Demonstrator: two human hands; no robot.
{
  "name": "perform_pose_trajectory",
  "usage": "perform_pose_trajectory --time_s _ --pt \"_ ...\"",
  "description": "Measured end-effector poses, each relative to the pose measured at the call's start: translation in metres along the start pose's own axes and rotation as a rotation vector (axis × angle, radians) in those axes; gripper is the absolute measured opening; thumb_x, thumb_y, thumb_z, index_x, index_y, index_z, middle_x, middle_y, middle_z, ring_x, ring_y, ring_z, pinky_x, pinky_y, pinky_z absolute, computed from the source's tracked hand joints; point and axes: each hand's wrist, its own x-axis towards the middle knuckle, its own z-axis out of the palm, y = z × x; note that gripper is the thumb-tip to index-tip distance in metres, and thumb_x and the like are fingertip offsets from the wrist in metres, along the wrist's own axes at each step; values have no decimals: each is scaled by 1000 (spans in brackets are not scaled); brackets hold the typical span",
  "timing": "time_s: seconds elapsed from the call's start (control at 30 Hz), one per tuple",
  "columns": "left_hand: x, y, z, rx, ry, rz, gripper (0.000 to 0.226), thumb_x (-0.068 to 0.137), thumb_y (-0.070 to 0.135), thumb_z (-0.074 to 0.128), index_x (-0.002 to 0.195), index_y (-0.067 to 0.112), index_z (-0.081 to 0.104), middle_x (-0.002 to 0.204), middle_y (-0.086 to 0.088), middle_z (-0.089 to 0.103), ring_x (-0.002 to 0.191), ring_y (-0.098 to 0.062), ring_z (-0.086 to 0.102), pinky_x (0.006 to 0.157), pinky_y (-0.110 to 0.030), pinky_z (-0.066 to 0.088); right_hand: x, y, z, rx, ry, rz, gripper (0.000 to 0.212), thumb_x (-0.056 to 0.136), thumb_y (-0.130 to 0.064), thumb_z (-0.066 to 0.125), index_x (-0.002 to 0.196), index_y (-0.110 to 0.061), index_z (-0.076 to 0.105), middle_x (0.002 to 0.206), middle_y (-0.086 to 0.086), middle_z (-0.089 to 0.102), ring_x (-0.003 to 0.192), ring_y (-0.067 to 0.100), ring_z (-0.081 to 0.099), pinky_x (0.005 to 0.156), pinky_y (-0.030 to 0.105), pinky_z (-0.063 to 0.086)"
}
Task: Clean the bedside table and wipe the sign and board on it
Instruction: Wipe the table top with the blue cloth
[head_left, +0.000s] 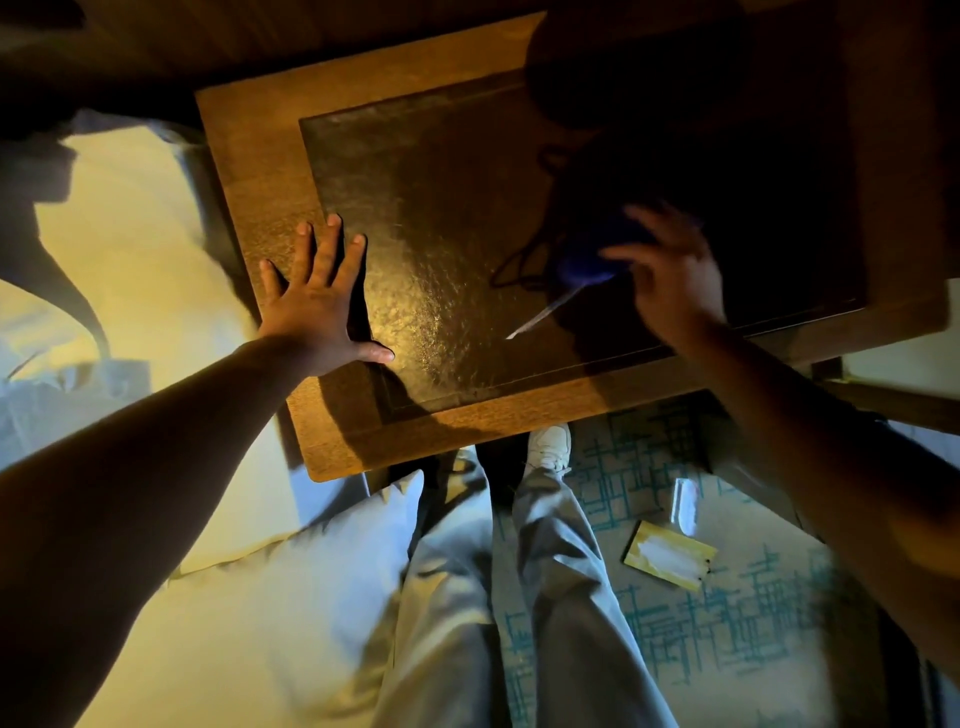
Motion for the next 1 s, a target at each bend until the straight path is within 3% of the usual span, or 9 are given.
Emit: perform_pose_trajectory --time_s 0.1,0.2,0.27,0.47,0.57,0.63,0.73,0.87,1.0 --pt "0 0 0 5 -6 -2 147 53 78 76 156 31 -17 163 2 -31 150 -28 -27 117 -69 1 16 7 -10 70 115 378 43 94 -5 51 127 -28 65 156 -1 40 148 29 29 107 50 44" --pt "0 2 1 9 -4 -7 147 54 78 77 156 31 -17 163 3 -31 150 -28 -27 117 -69 1 21 -31 3 114 202 537 43 95 -10 49 133 -25 60 157 5 38 148 30 28 107 49 45" --pt "-1 3 -1 7 -2 -12 146 54 77 78 157 31 -16 163 3 -30 150 -27 -26 117 -69 1 10 -69 20 124 185 490 44 93 -11 50 133 -26 61 156 7 41 146 35 30 108 51 43" --pt "-1 4 -5 -18 -31 -19 146 54 75 79 157 31 -15 163 3 -30 150 -29 -25 116 -70 0 -73 -162 67 185 -13 75 40 89 -11 61 124 -28 69 149 4 49 141 38 38 112 56 36" --pt "-2 6 -6 -10 -34 -26 146 54 74 80 157 31 -15 163 3 -30 150 -29 -26 117 -69 0 -76 -139 66 121 -17 -62 43 84 -8 65 120 -31 71 144 3 54 135 37 44 104 57 41" --pt "-2 6 -6 0 -27 -22 146 54 73 80 157 31 -15 163 3 -30 150 -28 -26 116 -70 1 -62 -109 56 35 -22 -37 48 83 -9 67 123 -36 67 143 2 56 127 40 50 97 55 44" --pt "-3 6 -5 6 -16 -18 146 55 73 80 157 31 -16 162 3 -32 149 -27 -27 117 -69 0 -33 -51 28 -134 36 126 47 89 -22 61 131 -43 58 144 0 53 118 37 52 91 45 40" --pt "-3 5 -5 0 -14 -10 146 55 73 80 157 31 -16 163 2 -31 149 -27 -28 117 -69 0 -6 28 -15 -148 105 446 41 96 -40 49 138 -38 53 145 12 48 125 40 48 96 51 41" --pt "-3 6 -6 -2 -18 -12 146 55 74 79 157 31 -17 163 2 -31 149 -27 -28 117 -68 0 -5 22 -16 -81 143 604 45 96 -39 54 140 -32 51 146 15 43 127 37 46 90 48 49"
